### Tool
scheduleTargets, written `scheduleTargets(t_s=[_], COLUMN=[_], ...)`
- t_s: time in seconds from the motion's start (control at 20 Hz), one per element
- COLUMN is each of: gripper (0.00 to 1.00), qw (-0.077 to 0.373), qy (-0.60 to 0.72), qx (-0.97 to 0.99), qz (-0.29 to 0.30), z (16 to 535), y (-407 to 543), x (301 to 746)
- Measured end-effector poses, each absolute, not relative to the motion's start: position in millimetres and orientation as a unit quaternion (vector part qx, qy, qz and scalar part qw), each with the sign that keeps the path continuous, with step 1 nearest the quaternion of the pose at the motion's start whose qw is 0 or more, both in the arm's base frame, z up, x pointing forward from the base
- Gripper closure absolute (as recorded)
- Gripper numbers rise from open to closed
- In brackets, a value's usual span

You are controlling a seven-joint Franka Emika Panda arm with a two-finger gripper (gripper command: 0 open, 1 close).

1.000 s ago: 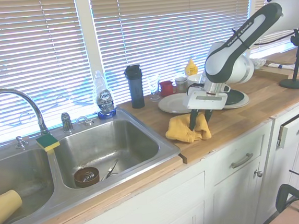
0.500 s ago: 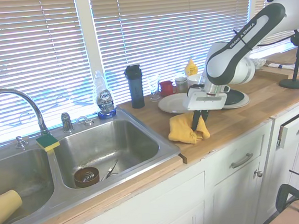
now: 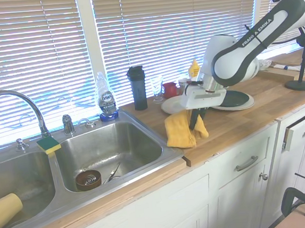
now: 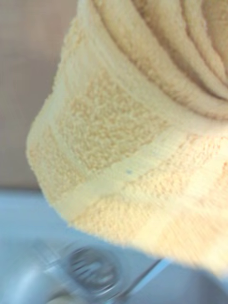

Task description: Wipe the white plate in clockwise motion

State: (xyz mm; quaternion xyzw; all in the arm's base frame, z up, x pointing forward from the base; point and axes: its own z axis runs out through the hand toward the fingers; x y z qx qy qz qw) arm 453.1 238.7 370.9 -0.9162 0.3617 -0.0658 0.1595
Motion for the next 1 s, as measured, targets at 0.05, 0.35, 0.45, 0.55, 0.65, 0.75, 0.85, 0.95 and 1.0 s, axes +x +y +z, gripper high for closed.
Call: scheduleTargets(t_s=[0.05,0.35,0.45,0.55,0.65,0.75,0.85,0.95,1.0], gripper=[1.00,1.00,1.00,1.00,1.00,1.00,1.00,1.00,1.00], qw=[0.163,0.171,0.172,0.173,0.171,0.167,0.162,0.154,0.150], qy=[0.362,0.379,0.388,0.398,0.406,0.416,0.428,0.440,0.447], qx=[-0.915,-0.904,-0.899,-0.893,-0.889,-0.884,-0.879,-0.874,-0.871], qz=[-0.073,-0.102,-0.112,-0.119,-0.125,-0.132,-0.136,-0.140,-0.140], z=[381,431,441,448,452,453,450,443,439], y=[241,227,213,200,188,173,156,136,126], x=[459,497,512,526,540,553,566,577,581])
